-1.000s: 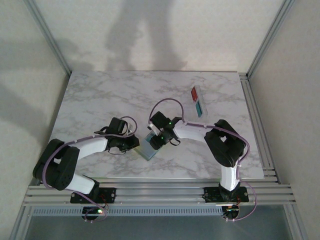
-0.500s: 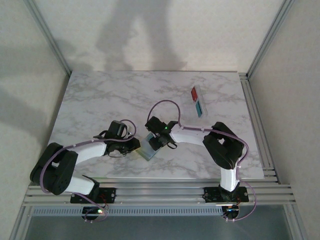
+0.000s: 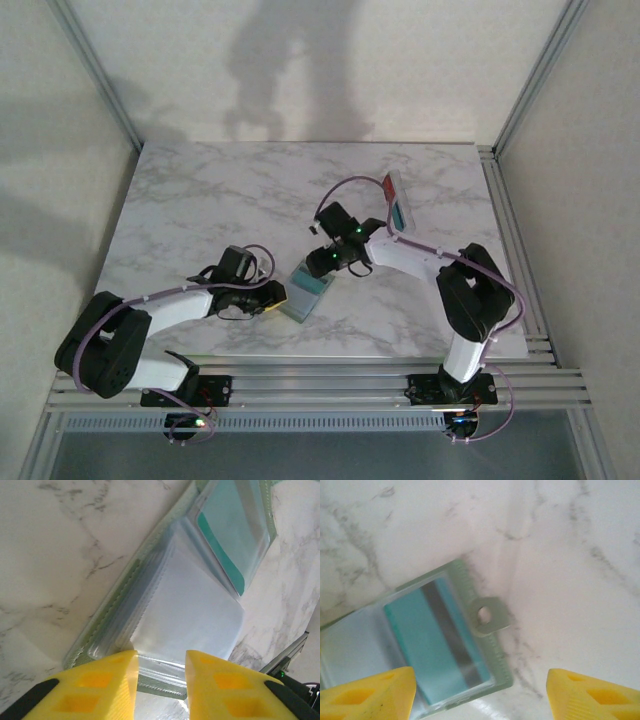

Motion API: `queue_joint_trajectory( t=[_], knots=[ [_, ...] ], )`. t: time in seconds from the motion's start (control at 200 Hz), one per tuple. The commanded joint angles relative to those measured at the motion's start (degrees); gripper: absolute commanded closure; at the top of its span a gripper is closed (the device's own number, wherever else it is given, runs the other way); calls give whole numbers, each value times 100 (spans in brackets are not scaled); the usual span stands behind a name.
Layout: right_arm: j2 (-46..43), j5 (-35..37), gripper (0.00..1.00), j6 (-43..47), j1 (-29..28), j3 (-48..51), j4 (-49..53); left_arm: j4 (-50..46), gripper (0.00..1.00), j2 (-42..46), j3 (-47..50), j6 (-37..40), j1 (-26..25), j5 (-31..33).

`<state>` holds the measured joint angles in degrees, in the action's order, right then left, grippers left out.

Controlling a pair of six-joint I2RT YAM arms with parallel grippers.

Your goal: Put the credit cards into the card holder

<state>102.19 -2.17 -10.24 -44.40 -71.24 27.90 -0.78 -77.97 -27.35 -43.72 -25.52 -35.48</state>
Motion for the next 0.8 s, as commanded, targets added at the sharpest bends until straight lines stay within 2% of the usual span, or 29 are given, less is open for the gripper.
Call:
queue_joint_trajectory(
  t=[0.0, 0.095, 0.175, 0.285, 0.345, 0.511, 0.666, 0.796],
  knots=[
    [458, -536, 32, 256, 28, -262, -115, -133, 66, 18, 17, 19, -67, -9],
    [780, -629, 34, 295, 19, -507, -153, -46, 67, -80, 36, -57, -67, 16],
    [1011, -387, 39, 312, 28, -679, -140, -7, 67, -135, 5, -46, -68, 46],
    [1118, 120, 63, 195, 28, -770, -49, -85, 70, -283, -111, 40, 38, 226],
    [915, 208, 73, -1, 35, -493, -176, -67, 71, -423, -232, 91, 128, 252],
    [270, -448, 96, -631, 5, 535, -810, -510, 75, -819, -827, 456, 243, 819],
    [-388, -245, 97, -1297, -335, 1338, -948, -791, 75, -1231, -1607, 719, 398, 1067],
    [-973, -227, 94, -2448, -582, 2042, -1437, -1052, 75, -1573, -2223, 912, 414, 1413]
  ],
)
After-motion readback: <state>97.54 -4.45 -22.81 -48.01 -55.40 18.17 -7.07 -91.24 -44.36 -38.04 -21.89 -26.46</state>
